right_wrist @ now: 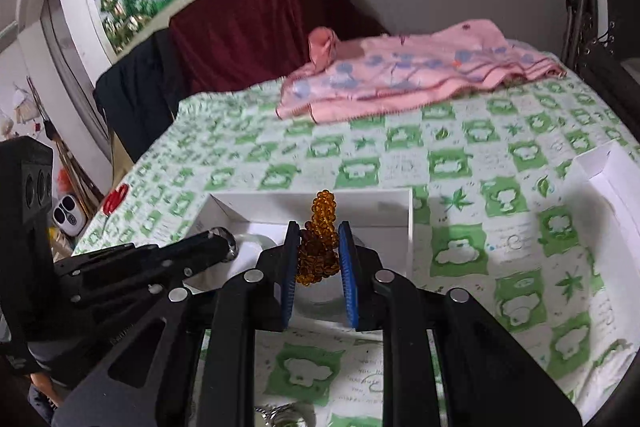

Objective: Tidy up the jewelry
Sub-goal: 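Drop the amber bead bracelet into the white box with the right gripper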

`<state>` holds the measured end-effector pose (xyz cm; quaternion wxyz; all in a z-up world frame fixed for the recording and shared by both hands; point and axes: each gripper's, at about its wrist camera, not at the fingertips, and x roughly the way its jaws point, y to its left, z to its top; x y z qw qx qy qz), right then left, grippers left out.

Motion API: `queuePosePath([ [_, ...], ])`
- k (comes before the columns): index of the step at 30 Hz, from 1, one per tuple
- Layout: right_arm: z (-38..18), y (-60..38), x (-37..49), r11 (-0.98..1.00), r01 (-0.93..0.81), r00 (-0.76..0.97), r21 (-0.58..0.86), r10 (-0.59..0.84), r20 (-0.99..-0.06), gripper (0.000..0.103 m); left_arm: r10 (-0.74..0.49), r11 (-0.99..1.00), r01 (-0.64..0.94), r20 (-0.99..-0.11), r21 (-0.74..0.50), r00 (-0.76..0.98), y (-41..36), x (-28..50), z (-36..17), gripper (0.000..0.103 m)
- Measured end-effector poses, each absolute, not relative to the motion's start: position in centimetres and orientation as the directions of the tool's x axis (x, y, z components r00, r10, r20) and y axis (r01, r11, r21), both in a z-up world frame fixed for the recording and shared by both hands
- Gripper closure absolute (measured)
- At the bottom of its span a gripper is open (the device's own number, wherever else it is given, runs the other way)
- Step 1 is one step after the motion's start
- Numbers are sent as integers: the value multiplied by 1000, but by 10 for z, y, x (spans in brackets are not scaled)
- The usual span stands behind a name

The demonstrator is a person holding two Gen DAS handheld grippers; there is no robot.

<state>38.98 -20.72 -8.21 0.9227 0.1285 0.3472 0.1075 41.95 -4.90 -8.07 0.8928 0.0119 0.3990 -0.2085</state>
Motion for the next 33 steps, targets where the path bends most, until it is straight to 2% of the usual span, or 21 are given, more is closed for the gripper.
queuePosePath([
  [2,-88,-207,395,939,-110,724,325,299,-621,82,-364,912,381,-727,-152,582,-49,423,-87,94],
  [4,-90,-212,395,935,-104,732,338,302,-611,72,-372,911,376,-730,-170,574,-47,425,-91,94],
  [5,-88,-213,393,933,-103,738,345,304,-602,70,-378,911,374,-723,-177,578,-46,424,-91,93],
  [8,-81,-217,387,929,-108,760,353,306,-574,69,-401,903,381,-708,-199,581,-42,422,-86,89],
  [9,-78,-217,384,930,-110,768,352,304,-563,69,-403,903,381,-700,-200,589,-42,421,-84,76],
  [10,-76,-217,382,930,-111,774,351,303,-556,68,-398,906,376,-691,-194,604,-40,418,-81,58],
  [11,-74,-218,380,930,-113,779,349,301,-550,68,-391,911,369,-677,-185,624,-39,416,-78,52],
  [14,-68,-219,373,937,-106,800,332,278,-532,55,-389,912,371,-655,-175,648,-37,409,-69,47],
  [16,-65,-221,367,945,-92,819,313,251,-517,44,-382,916,362,-646,-172,660,-33,406,-67,38],
  [19,-61,-223,361,950,-81,830,301,232,-507,41,-364,926,339,-641,-169,675,-26,403,-65,29],
  [25,-61,-232,336,946,-70,844,318,226,-486,35,-331,943,271,-646,-194,688,0,390,-67,20],
  [33,-77,-235,296,949,-57,834,310,216,-507,35,-293,956,193,-682,-221,670,48,351,-82,19],
])
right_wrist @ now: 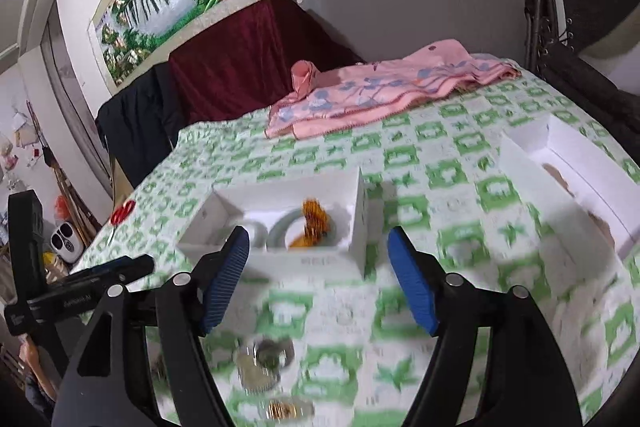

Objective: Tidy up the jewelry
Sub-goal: 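Drop the amber bead bracelet into the white box with the right gripper, then grasp the yellow ring with the left gripper while the right grasps a silver ring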

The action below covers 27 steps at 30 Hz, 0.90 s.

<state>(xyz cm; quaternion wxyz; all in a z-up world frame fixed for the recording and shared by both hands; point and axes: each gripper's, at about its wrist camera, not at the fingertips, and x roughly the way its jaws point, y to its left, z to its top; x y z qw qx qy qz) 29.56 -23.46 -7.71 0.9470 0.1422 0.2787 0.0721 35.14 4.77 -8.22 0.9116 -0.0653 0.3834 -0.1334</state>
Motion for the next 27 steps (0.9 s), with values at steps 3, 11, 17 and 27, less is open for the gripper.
queuePosePath([
  [3,-83,-234,283,948,-53,829,312,216,-516,33,-304,953,208,-696,-222,651,53,338,-89,19],
  [11,-95,-225,274,947,-72,790,314,246,-562,33,-258,955,275,-760,-107,597,32,325,-111,19],
  [17,-99,-227,277,943,-63,780,326,250,-573,31,-208,958,283,-795,-48,570,23,329,-122,19],
  [27,-100,-227,278,943,-63,776,326,252,-579,31,-133,991,88,-794,-99,593,70,353,-118,18],
])
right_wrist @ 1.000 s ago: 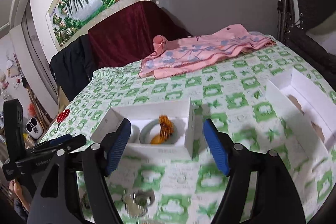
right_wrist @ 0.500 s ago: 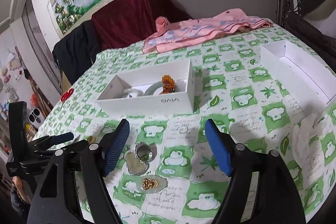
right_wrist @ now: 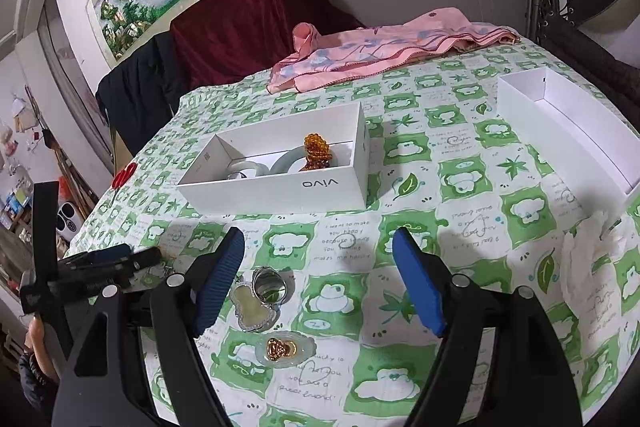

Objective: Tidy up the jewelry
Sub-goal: 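Grasp the yellow ring with the left gripper while the right grasps a silver ring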

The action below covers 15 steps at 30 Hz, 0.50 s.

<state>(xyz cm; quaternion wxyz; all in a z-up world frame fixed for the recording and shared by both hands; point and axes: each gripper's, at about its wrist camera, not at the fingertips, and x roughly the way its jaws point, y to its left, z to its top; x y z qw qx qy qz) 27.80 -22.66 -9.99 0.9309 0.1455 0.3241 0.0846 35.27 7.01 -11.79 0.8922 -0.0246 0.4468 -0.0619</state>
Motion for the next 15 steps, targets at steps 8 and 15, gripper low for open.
queuePosePath([
  [8,-105,-221,282,929,-104,739,355,311,-598,31,-243,963,56,-768,-262,592,93,355,-111,20],
  [15,-106,-222,282,921,-104,732,377,327,-598,31,-346,938,183,-747,-295,567,67,347,-108,40],
])
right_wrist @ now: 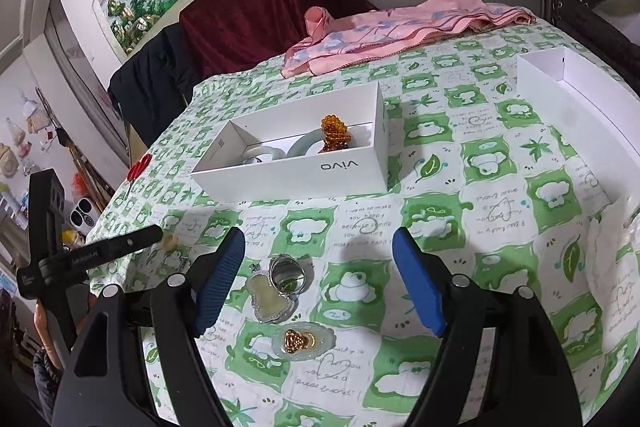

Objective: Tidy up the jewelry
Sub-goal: 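Grasp the yellow ring with the left gripper while the right grasps a silver ring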

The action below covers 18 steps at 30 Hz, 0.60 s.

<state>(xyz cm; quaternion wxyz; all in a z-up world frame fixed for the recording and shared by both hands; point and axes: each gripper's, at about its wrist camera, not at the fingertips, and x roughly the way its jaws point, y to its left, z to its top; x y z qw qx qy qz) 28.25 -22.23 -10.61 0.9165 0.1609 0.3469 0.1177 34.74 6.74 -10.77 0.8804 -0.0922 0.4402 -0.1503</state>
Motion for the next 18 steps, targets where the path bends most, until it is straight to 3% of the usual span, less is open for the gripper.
queuePosePath([
  [2,-106,-221,283,921,-107,730,375,328,-599,32,-319,947,223,-759,-231,567,51,344,-109,44],
  [5,-107,-217,284,924,-118,720,364,332,-610,37,-185,970,237,-783,-50,593,25,341,-116,47],
  [6,-108,-214,284,926,-125,713,357,334,-617,39,-148,971,241,-783,3,605,18,339,-118,51],
  [7,-109,-212,285,927,-131,706,351,336,-623,42,-140,966,258,-779,29,611,12,336,-118,65],
  [9,-111,-208,286,927,-145,693,345,344,-634,45,-164,958,285,-775,21,610,10,334,-118,81],
  [18,-118,-194,293,928,-172,652,331,359,-668,48,-233,966,238,-742,-102,628,36,334,-105,81],
])
